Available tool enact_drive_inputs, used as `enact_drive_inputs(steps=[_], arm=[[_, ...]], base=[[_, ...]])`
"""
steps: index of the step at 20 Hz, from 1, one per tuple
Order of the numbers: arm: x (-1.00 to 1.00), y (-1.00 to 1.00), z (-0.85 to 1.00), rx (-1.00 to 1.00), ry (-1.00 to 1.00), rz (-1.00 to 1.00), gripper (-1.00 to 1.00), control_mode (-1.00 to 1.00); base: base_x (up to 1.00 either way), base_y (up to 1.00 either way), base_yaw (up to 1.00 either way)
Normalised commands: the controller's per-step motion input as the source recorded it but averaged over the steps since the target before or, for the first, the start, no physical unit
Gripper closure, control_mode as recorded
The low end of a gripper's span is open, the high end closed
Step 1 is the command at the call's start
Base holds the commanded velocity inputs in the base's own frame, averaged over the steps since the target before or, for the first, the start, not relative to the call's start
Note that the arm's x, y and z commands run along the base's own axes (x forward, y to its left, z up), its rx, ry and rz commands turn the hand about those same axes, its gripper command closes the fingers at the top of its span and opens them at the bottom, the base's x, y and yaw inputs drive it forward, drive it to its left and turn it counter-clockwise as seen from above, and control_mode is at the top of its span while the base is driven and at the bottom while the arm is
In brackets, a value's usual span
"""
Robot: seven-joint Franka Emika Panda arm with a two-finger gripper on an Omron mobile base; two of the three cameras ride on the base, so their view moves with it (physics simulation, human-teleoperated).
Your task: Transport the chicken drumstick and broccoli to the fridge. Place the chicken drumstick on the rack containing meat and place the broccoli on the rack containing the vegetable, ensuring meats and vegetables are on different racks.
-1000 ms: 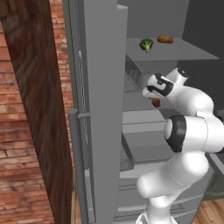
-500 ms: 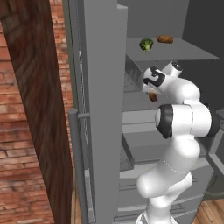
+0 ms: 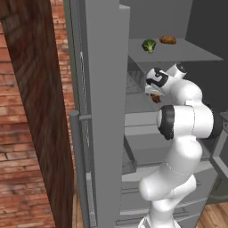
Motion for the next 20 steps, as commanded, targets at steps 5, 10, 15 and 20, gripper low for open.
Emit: enact_drive_inputs(steps=[5,10,15,20], arm=[[-0.23,0.0,0.09,0.0,-0.06,0.0,-1.0,-1.0],[-0.57,0.0,0.16,0.0,-0.23,0.0,-1.0,-1.0],[-0.62,0.0,0.1,0.0,-0.27,0.01,-1.0,-1.0],[-0.67,0.0,0.84,0.0,-0.09,0.0,-1.0,-1.0]], base=[[0.0,0.0,0.0],[0.0,0.0,0.0],[0.0,0.0,0.0],[0.0,0.0,0.0]])
